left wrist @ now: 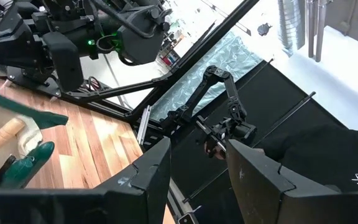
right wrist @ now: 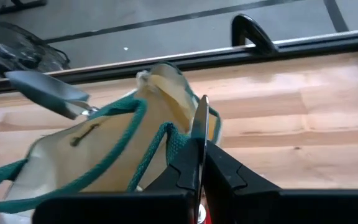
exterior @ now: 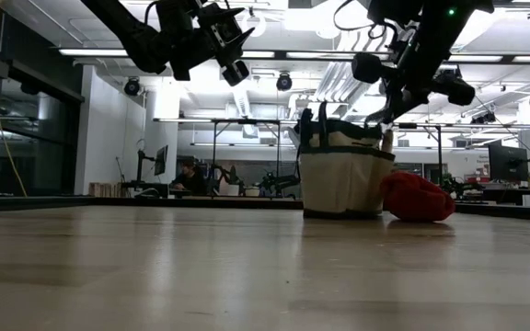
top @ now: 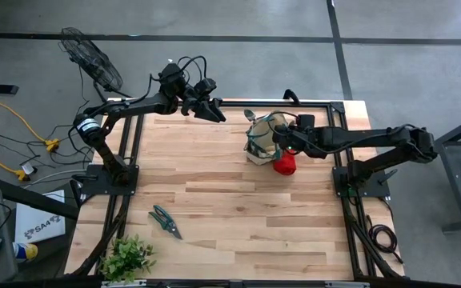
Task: Pick & Place Garden tools in Gardening bag
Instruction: Put the brown trowel into the gardening bag
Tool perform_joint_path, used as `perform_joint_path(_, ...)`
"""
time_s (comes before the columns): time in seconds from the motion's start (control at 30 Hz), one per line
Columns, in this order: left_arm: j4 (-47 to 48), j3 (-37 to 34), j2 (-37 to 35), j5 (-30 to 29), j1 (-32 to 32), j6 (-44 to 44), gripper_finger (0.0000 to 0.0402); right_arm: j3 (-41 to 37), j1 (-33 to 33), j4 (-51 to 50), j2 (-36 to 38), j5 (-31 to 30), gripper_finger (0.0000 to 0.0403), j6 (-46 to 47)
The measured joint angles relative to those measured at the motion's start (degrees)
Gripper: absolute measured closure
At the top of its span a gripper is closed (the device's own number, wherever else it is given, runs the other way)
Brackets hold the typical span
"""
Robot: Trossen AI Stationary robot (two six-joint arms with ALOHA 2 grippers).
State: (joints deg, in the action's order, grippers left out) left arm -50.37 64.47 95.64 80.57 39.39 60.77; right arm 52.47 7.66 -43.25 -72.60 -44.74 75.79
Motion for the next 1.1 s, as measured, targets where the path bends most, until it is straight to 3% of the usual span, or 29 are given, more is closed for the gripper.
perform_joint_path(0.87,0.00,0.00,0.00,0.00,-0.01,0.00,0.0249,0.00,1.75,3.50,-4.90,3.52,0.0399,-2.37)
perform_joint_path(1.1,-0.02,0.00,0.00,0.09,0.01,0.00,0.0249,-0.02,1.88,2.99,-4.90,6.42,0.0374,-2.56)
